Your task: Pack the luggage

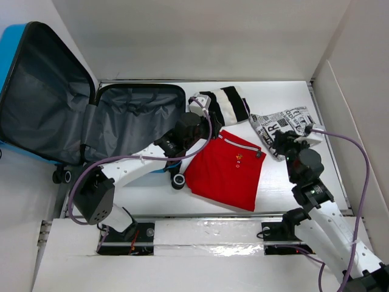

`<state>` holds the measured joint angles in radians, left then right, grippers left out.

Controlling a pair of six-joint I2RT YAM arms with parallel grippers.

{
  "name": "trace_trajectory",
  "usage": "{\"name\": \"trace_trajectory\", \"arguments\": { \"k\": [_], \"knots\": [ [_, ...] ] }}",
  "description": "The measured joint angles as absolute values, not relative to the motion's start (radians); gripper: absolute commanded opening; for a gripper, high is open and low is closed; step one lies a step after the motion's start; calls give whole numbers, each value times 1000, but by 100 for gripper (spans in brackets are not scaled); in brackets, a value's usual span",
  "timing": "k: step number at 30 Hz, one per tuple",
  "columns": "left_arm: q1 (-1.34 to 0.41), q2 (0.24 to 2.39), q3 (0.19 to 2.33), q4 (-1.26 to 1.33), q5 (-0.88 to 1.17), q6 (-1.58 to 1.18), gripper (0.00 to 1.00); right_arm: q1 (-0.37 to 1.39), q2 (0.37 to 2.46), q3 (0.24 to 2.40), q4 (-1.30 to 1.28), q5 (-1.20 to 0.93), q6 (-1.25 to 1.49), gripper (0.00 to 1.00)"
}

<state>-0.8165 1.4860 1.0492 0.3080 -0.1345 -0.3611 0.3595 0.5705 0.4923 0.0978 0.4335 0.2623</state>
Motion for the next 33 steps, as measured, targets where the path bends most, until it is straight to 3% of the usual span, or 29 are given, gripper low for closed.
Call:
{"name": "trace_trajectory", "arguments": {
  "k": [2, 4, 7, 19, 25, 28, 29, 33],
  "knots": [
    [-817, 1486, 1055, 313, -113, -371, 30, 360, 564, 492, 96, 435, 267, 12],
    [-817, 1486, 1055, 323, -93, -382, 21, 360, 553, 492, 96, 435, 268, 0],
    [-820, 1485, 1054, 332, -73, -400, 0, 360, 543, 492, 96, 445, 274, 0],
    [-930, 1465, 1022, 321, -141, -408, 0, 355, 673, 493, 72, 463, 279, 0],
    [-1036, 1581, 1095, 308, -223, -393, 0, 237, 793, 498, 78, 425, 316, 0],
    [-1055, 1643, 1121, 318, -211, -393, 0, 100, 916, 500, 92, 336, 367, 22],
    [-1054, 1657, 1121, 324, -206, -394, 0, 43, 958, 499, 109, 280, 390, 38],
    [-1049, 1720, 1156, 333, -168, -395, 0, -194, 1129, 494, 181, 141, 490, 59]
  ]
}}
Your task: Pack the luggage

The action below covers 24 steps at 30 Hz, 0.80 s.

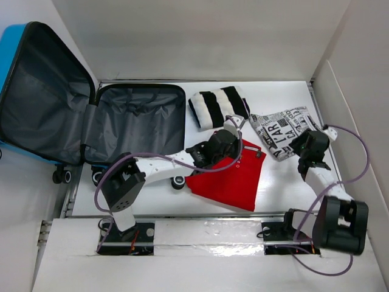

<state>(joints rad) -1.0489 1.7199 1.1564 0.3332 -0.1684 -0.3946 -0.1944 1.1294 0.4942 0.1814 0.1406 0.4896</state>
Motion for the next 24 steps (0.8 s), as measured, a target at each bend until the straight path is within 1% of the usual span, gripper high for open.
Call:
{"name": "trace_trajectory", "arguments": {
  "k": [2, 5, 6, 7, 8, 10, 11, 12, 13, 14, 15, 16, 17, 19, 20, 24],
  "knots": [
    [-1047, 1750, 1183, 348, -150, -395, 0, -258, 1196, 485, 213, 106, 536, 64],
    [-1047, 1785, 1221, 358, -131, -395, 0, -306, 1263, 470, 241, 80, 598, 65],
    [-1047, 1803, 1244, 358, -128, -395, 2, -313, 1285, 470, 254, 73, 612, 64],
    [-1047, 1824, 1272, 354, -126, -395, 7, -318, 1311, 472, 265, 68, 625, 62],
    [-1046, 1849, 1306, 352, -122, -396, 16, -323, 1340, 478, 273, 60, 638, 51],
    [-1039, 1902, 1378, 340, -106, -405, 20, -335, 1405, 491, 295, 24, 662, 38],
    [-1036, 1935, 1426, 329, -98, -410, 30, -340, 1431, 496, 306, 10, 671, 25],
    [-1029, 1970, 1472, 319, -84, -416, 37, -345, 1453, 501, 314, -6, 682, 22],
    [-1020, 2007, 1518, 306, -72, -424, 41, -349, 1468, 509, 321, -22, 692, 21],
    [-1012, 2045, 1569, 290, -59, -433, 49, -353, 1477, 519, 323, -33, 699, 20],
    [-1002, 2085, 1618, 274, -49, -440, 54, -353, 1485, 529, 324, -43, 704, 18],
    [-991, 2127, 1665, 255, -36, -450, 58, -354, 1490, 535, 326, -51, 707, 14],
    [-982, 2168, 1716, 233, -21, -459, 66, -354, 1493, 537, 331, -60, 713, 10],
    [-960, 2252, 1806, 192, 6, -478, 72, -355, 1494, 534, 337, -77, 725, 5],
    [-951, 2285, 1838, 180, 18, -488, 72, -356, 1494, 525, 359, -92, 735, 4],
    [-912, 2392, 1890, 135, 75, -542, 79, -360, 1485, 459, 452, -141, 771, 3]
  ]
}}
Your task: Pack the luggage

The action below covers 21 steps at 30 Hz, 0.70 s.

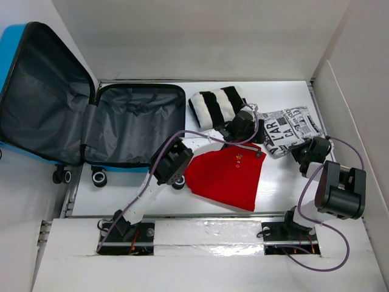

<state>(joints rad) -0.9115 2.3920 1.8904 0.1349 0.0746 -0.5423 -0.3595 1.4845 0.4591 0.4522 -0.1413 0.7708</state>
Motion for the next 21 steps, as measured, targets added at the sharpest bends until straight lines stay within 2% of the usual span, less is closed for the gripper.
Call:
{"name": "trace_trajectory", "arguments": {
  "k": [1, 3, 7, 14, 21],
  "knots": [
    [-905, 2407, 1890, 123, 81, -556, 79, -358, 1474, 439, 468, -152, 781, 4],
    [-888, 2430, 1890, 119, 96, -582, 79, -352, 1443, 400, 490, -167, 797, 14],
    [-872, 2436, 1919, 112, 97, -628, 80, -314, 1358, 331, 504, -170, 816, 25],
    [-878, 2472, 1969, 105, 86, -713, 78, -256, 1242, 295, 497, -184, 800, 56],
    [-882, 2523, 2036, 85, 44, -799, 65, -216, 1128, 294, 465, -155, 756, 60]
  ]
}}
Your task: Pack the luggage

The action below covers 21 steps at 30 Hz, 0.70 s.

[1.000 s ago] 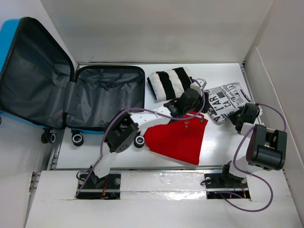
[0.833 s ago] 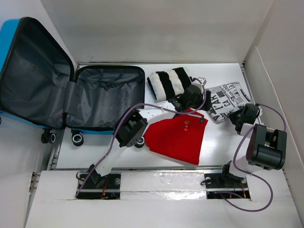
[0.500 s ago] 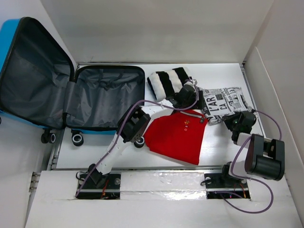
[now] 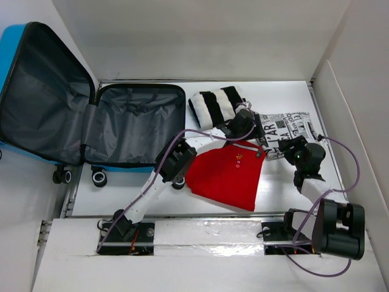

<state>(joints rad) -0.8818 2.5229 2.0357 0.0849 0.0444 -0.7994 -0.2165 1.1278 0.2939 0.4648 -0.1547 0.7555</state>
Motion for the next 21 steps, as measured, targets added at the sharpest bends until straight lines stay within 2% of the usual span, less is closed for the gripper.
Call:
{"name": "trace_trajectory", "arguments": {
  "k": [7, 15, 21],
  "knots": [
    [-889, 2584, 2144, 36, -47, -883, 63, -132, 962, 284, 411, -110, 711, 60],
    [-924, 2654, 2295, -67, -134, -901, 60, -91, 678, 318, 265, -104, 643, 59],
    [-950, 2671, 2325, -85, -156, -912, 56, -26, 673, 420, 241, -134, 615, 59]
  ]
}}
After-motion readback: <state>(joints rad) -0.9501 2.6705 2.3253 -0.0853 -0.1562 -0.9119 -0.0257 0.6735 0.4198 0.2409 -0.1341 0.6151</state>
